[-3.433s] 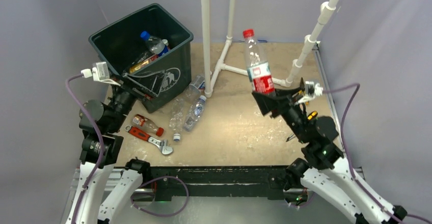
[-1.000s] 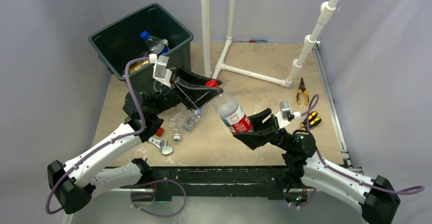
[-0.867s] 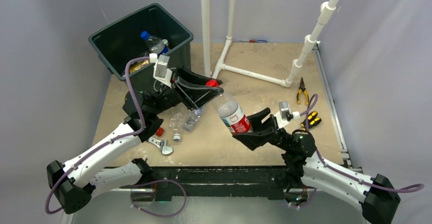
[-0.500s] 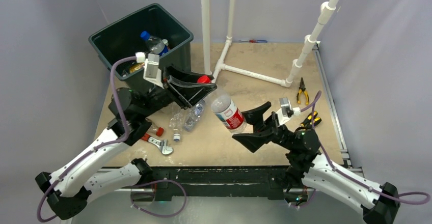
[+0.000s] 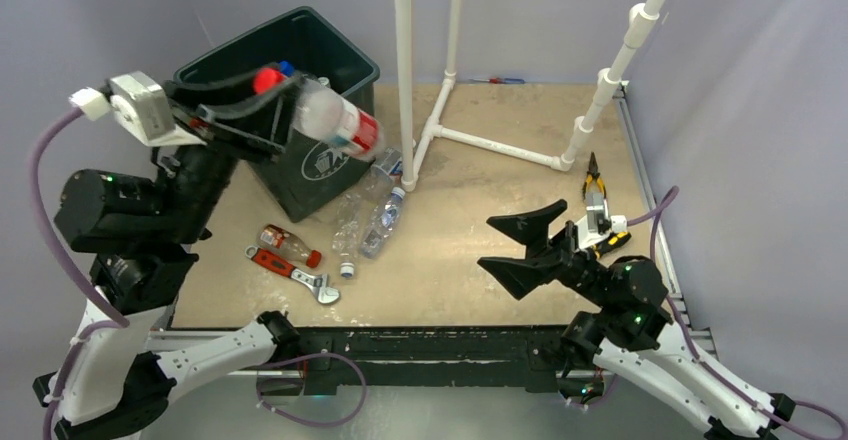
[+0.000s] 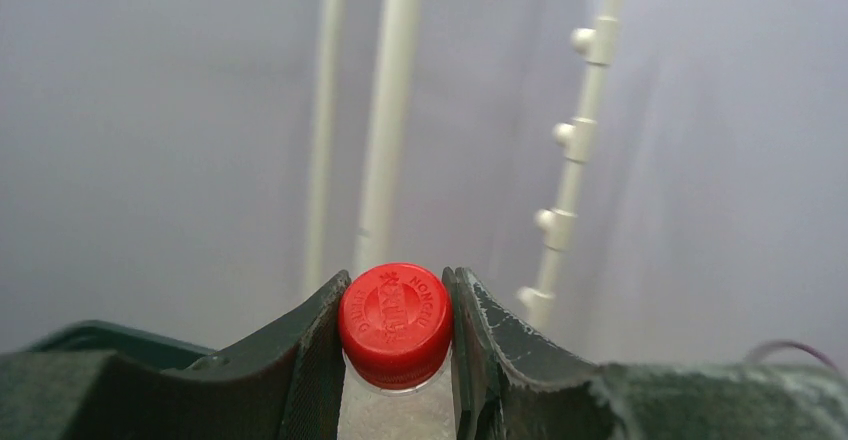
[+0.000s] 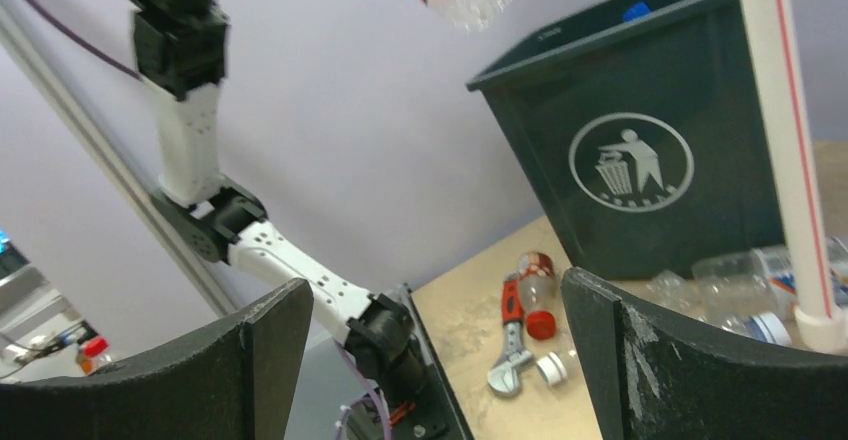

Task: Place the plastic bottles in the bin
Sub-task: Pick up the plastic bottle from the corner of the board, then place the plastic bottle in the trash bin.

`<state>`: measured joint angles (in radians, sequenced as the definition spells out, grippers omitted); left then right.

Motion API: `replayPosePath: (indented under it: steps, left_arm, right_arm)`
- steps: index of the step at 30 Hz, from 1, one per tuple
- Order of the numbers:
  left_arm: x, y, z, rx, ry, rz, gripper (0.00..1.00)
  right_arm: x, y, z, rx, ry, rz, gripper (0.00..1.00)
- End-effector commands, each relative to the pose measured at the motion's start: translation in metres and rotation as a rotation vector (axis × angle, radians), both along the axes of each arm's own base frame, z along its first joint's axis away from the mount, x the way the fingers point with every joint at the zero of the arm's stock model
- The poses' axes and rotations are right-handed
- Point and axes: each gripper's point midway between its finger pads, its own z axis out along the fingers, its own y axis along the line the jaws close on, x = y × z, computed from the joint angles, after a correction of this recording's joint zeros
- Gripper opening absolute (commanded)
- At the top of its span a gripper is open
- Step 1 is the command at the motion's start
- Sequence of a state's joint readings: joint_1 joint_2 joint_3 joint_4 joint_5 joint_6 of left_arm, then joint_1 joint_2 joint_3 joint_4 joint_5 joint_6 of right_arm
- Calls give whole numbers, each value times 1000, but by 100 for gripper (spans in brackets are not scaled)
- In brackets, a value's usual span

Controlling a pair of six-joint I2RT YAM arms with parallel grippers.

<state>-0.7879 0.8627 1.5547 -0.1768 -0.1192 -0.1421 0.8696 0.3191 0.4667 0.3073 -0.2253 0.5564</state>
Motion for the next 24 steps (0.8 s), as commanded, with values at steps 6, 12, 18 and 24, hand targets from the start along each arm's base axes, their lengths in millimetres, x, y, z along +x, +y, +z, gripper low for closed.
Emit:
replayPosePath:
  steps: [6, 12, 18, 24]
  left_arm:
    - [96, 85, 2, 139, 149, 863, 0]
    - [135, 87, -4, 228, 208, 1145, 0]
    - [175, 107, -2, 255, 219, 1265, 0]
    - [197, 143, -24, 284, 244, 1416, 0]
  right_arm:
    - [24, -4, -33, -94, 96, -124, 99]
    - [37, 2, -46, -130, 136, -154, 99]
    - [36, 6, -54, -144, 151, -134, 99]
    - [34, -1, -50, -156, 157, -153, 99]
